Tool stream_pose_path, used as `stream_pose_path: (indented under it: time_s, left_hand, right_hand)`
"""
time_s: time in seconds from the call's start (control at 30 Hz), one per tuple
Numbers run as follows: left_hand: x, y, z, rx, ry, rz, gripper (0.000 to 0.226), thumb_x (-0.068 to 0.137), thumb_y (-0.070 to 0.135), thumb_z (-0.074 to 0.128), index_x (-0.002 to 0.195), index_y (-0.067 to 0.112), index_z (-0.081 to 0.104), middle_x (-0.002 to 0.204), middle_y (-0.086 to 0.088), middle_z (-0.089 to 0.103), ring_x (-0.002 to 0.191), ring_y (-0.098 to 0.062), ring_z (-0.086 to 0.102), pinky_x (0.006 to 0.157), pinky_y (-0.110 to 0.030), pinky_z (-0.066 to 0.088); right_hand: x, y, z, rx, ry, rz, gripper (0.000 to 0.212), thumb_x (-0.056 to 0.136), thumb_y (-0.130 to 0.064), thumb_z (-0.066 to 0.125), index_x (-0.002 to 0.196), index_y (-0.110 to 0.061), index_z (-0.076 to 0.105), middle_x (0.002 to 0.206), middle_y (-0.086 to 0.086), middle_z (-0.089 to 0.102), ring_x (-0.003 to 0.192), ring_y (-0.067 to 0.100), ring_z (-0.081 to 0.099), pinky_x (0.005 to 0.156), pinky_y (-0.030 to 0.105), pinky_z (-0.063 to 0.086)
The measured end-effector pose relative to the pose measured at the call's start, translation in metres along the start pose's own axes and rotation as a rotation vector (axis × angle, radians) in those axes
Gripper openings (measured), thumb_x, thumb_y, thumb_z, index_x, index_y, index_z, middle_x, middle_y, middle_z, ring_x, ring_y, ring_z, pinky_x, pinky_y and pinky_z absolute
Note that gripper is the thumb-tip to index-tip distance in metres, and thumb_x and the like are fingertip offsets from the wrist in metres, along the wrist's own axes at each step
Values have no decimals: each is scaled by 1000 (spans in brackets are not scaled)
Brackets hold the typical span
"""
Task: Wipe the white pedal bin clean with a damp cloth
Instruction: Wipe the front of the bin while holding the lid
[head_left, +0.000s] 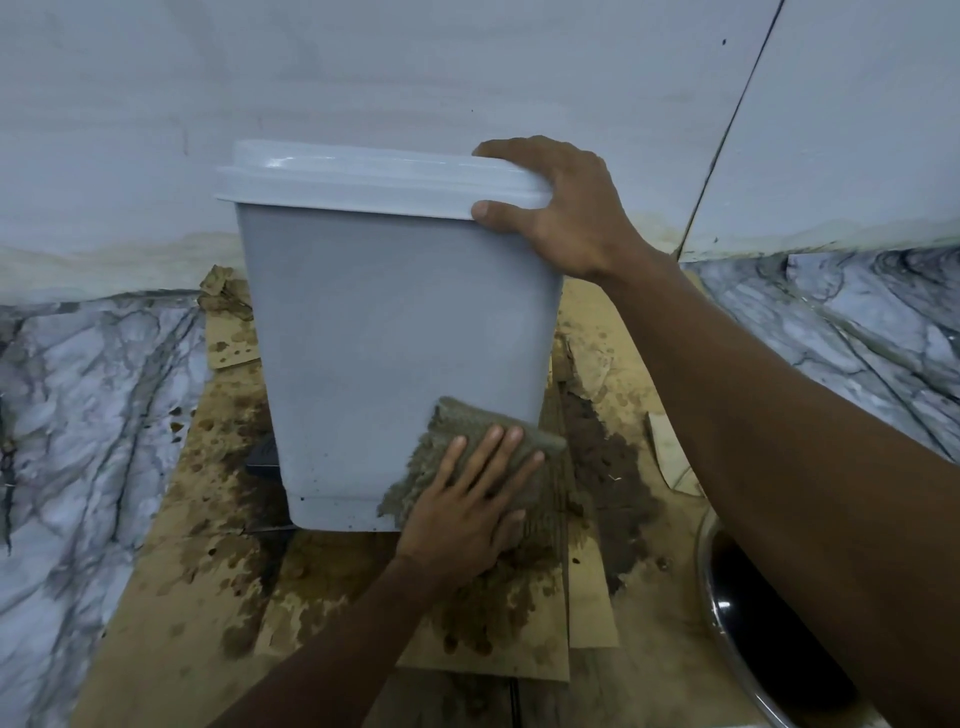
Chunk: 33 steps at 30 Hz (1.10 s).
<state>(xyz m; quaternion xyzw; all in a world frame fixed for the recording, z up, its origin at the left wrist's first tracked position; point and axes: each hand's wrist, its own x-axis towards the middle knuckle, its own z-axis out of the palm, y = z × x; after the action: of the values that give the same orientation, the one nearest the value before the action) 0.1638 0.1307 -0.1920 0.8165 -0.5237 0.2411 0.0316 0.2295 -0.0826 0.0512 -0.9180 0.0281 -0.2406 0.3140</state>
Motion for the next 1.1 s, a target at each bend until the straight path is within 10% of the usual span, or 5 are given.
stream_pose_path:
  time_s: [0.13,0.43,0.73,1.0,1.1]
  left_hand:
    - [-30,-41,-7,36,-19,53,64,103,48,30,160,23,15,169,-9,-12,156,-25,-7,125,-46,-10]
    - [68,-131,-77,-13,311,-565,75,100,52,43,160,13,22,163,-29,12,153,-42,7,124,-56,4]
    - [2,-51,-29,-243,289,-1029,76,102,48,35,160,4,12,166,-26,1,154,-41,-2,121,-62,10]
    - [-10,-10,-7,-82,0,-170,67,104,45,30,162,23,6,168,-9,-13,156,-31,-6,124,-51,-9]
    - [20,-47,-27,-64,56,-167,64,103,48,26,161,25,8,168,-9,-13,156,-29,-8,124,-50,-10]
  right_hand:
    - [1,0,-1,40,5,16,58,69,-65,64,121,-39,67,120,-15,67,115,11,58,108,45,40]
    - [3,-2,1,54,24,5,59,69,-63,66,120,-35,69,122,-12,69,115,13,61,106,47,42]
    - [5,-6,6,58,43,-1,57,69,-61,68,119,-35,70,120,-13,69,114,12,61,106,45,43]
    - [2,-2,2,96,54,23,56,67,-60,70,118,-37,70,123,-16,69,117,7,60,108,43,42]
    - [3,-2,2,102,47,26,56,67,-60,71,118,-36,70,123,-14,69,117,8,61,107,42,43]
